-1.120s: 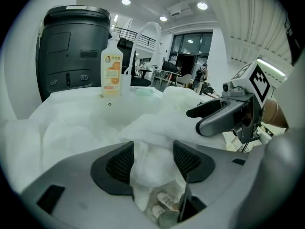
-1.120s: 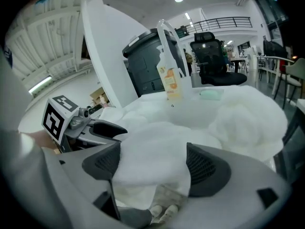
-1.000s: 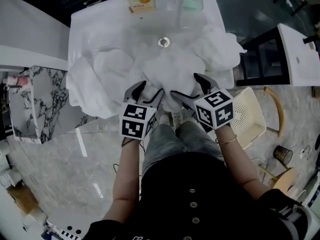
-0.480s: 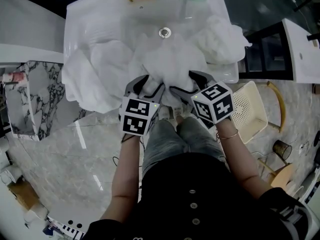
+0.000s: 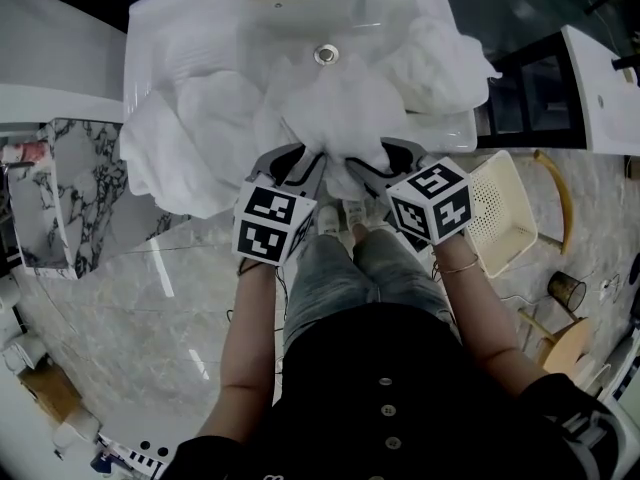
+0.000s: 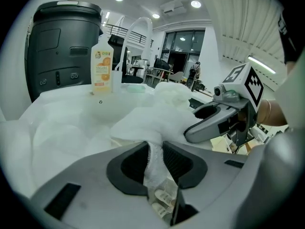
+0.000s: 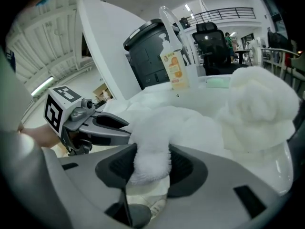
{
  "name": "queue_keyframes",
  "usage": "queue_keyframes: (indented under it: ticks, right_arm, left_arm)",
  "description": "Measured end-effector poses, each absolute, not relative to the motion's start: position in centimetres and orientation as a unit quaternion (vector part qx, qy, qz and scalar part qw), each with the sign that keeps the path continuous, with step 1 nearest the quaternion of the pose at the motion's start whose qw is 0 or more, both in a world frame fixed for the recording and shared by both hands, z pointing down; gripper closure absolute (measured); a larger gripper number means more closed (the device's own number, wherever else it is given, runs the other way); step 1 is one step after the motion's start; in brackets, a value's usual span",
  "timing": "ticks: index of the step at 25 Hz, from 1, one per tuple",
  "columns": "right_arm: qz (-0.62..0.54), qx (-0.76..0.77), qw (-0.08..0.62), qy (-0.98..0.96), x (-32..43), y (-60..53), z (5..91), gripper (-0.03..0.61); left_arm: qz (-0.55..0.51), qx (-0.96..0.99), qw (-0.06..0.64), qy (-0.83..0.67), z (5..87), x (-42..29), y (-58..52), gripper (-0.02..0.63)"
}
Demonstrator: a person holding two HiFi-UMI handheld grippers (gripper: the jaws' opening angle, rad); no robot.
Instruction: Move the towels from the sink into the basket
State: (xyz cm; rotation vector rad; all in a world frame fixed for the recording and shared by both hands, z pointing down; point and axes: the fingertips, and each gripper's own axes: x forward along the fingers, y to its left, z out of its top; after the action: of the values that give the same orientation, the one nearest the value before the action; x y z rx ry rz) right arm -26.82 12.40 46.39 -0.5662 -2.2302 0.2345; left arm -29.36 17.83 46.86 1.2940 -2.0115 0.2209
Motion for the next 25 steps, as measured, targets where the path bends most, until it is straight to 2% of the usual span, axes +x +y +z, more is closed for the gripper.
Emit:
queue_keyframes:
  ticks: [9, 25]
  right_arm:
    - [0.078, -0.192, 0.383, -0.900, -25.0, 12.3, 44.8, 0.466]
    - [0.077, -0.118, 0.313, -0.939, -18.7, 12.0, 39.2, 0.491]
  left_arm:
    - [0.065, 0.527, 0.336, -0.778, 44.8, -27.0, 17.3, 0.560]
    - [0.047, 0.626, 0.269, -0.731, 39.5, -21.1, 15.9, 0.563]
